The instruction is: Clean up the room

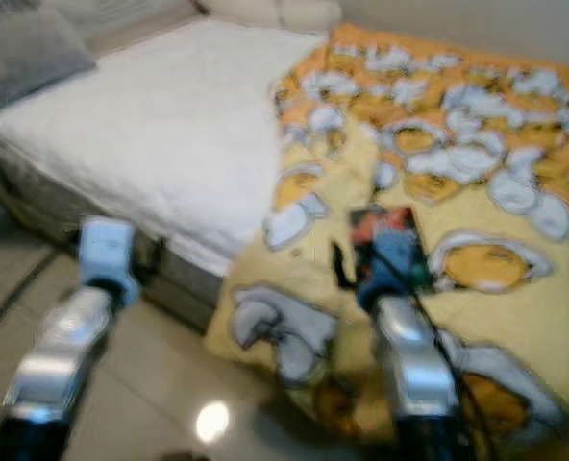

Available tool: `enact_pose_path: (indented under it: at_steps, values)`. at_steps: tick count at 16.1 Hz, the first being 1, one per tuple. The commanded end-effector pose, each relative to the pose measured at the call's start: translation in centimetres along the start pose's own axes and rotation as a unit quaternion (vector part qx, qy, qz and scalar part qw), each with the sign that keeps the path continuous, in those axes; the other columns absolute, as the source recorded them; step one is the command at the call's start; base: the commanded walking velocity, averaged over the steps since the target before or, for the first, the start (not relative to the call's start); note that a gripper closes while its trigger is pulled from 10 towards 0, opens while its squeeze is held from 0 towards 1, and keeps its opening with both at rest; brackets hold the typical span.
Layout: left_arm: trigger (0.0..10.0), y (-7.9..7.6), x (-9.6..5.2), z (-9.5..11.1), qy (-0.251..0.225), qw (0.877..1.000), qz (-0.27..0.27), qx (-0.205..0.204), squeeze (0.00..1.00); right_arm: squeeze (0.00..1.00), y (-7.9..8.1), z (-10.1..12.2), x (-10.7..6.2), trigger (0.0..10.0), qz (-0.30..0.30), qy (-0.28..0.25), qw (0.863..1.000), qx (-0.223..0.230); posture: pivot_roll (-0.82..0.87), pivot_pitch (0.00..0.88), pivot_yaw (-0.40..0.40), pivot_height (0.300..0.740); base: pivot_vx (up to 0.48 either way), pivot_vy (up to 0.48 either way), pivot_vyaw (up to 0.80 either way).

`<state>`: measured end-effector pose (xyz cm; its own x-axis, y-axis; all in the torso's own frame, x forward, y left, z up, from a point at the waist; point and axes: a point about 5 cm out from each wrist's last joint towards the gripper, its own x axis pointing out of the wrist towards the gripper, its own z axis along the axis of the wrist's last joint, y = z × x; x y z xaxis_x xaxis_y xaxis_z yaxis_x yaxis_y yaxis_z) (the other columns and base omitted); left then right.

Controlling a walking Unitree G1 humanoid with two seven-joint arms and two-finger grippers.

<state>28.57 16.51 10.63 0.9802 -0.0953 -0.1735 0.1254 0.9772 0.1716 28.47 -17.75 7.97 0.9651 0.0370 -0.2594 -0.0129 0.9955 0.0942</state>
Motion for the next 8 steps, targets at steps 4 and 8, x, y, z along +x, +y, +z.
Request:
enact_pose_path:
  at_steps: [4, 8]
  values:
    - [10.0, 1.08, -0.13, -0.13, 0.004, 1.000, 0.015, 0.011, 0.30, 0.00, 1.28, 0.56, 0.24, 10.0, 0.028, -0.007, 1.000, 0.000, 0.04, 0.000, 0.044, 0.740, 0.000, -0.441, 0.80]
    - [10.0, 1.07, -0.17, -0.16, 0.004, 1.000, 0.015, 0.012, 0.30, 0.00, 1.37, 0.38, 0.13, 10.0, 0.037, -0.003, 0.999, 0.000, 0.04, 0.000, 0.044, 0.740, 0.000, -0.442, 0.80]
